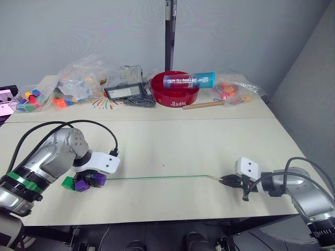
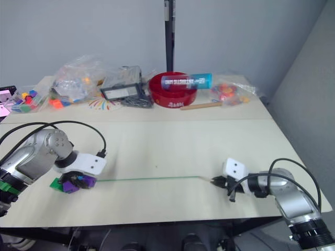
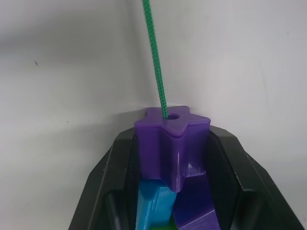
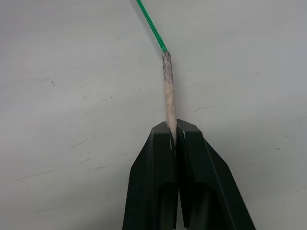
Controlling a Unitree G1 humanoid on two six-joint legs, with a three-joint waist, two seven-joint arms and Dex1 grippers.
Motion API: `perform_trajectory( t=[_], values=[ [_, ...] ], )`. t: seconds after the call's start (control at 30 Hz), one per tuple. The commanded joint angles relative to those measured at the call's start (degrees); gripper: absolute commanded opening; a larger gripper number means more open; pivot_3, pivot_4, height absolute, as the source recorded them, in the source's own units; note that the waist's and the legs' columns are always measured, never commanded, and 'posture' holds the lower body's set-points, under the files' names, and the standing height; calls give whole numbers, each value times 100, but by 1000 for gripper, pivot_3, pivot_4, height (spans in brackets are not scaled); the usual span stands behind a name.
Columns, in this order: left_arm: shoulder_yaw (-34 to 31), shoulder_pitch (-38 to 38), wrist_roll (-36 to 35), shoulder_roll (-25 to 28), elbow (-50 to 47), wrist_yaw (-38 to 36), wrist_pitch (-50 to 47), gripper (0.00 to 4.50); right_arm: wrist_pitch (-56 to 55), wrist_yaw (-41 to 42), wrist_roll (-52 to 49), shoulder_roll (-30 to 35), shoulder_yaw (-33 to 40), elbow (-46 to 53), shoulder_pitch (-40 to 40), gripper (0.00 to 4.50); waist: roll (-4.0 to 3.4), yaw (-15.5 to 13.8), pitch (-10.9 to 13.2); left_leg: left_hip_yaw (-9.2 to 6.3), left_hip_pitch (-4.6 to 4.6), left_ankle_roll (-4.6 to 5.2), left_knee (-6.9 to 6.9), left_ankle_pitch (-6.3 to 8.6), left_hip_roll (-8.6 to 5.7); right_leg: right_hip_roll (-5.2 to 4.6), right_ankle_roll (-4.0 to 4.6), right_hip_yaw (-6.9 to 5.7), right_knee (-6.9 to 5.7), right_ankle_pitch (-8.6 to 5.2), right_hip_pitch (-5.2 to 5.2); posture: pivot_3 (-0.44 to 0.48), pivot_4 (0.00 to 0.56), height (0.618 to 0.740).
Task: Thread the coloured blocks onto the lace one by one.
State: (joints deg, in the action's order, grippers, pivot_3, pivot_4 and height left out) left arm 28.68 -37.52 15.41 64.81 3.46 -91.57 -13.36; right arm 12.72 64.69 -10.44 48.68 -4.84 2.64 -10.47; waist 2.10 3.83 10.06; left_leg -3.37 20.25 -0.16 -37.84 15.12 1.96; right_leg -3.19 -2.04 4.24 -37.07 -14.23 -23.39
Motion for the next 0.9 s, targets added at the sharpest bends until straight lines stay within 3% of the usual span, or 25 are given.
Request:
perform_trajectory(
  t=[0.03,0.43,0.9],
  values=[
    [-147,246,243,325,389,76,192,1391,97,-56,55,-22,-46,30,59,0,0,9,0,0,-1,1,0,0,1,1,1,0,-1,0,0,0,150,731],
    [-499,622,338,411,458,278,331,1391,0,-56,212,-39,-211,-269,-217,0,-1,23,-1,3,-6,1,0,0,8,7,-15,2,-5,-11,1,0,150,731],
    [-534,677,434,88,304,397,367,1391,-478,-42,260,376,103,-1146,-135,0,-34,-93,-20,6,-7,1,0,0,-3,-4,-15,3,2,-11,23,0,150,731]
  ],
)
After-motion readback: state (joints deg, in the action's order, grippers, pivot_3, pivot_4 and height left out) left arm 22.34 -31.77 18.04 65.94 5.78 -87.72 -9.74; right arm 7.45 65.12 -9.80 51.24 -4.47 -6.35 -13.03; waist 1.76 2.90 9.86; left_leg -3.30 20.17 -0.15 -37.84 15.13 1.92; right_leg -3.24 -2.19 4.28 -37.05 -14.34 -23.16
